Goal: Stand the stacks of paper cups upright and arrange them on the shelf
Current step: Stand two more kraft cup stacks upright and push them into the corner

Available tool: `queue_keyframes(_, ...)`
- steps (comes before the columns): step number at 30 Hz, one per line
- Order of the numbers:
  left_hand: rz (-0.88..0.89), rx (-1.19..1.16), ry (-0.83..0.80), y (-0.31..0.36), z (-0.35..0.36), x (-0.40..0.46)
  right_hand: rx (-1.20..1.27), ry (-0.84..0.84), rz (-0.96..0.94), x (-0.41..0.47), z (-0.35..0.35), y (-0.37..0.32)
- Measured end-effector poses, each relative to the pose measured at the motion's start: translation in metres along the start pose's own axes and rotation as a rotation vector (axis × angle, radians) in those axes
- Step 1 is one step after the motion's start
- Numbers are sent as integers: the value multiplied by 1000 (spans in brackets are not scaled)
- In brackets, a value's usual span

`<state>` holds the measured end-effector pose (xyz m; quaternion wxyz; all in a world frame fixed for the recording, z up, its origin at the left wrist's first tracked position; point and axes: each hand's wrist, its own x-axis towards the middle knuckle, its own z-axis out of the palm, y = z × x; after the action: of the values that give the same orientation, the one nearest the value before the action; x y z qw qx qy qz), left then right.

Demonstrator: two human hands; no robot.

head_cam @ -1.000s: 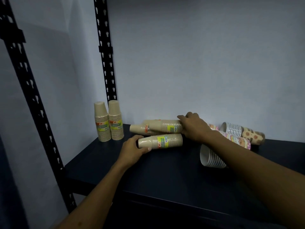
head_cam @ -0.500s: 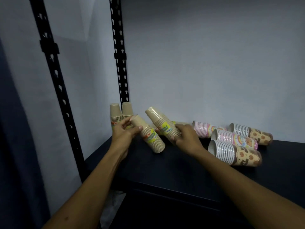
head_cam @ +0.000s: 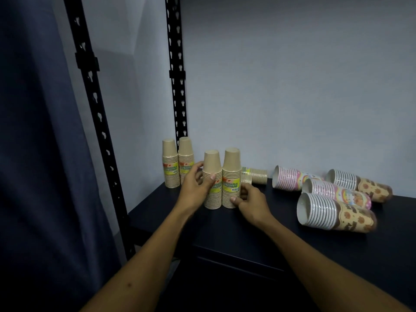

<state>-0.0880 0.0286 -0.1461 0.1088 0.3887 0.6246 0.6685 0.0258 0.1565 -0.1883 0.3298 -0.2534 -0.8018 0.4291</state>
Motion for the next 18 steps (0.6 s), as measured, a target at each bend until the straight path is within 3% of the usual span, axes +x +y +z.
queue_keyframes(5, -60, -56, -15, -24, 2, -2, 15, 13, -6, 6, 2, 4)
queue_keyframes(8, -96, 49, -65, -38, 0, -8, 5, -1, -26, 5, 3, 7)
queue_keyframes(13, -104, 115, 41, -42, -2, -5, 16, -10, -51, 2, 1, 5)
queue_keyframes(18, -143, 41, 26, -49, -5, -2, -10, -1, -74, 0, 1, 4)
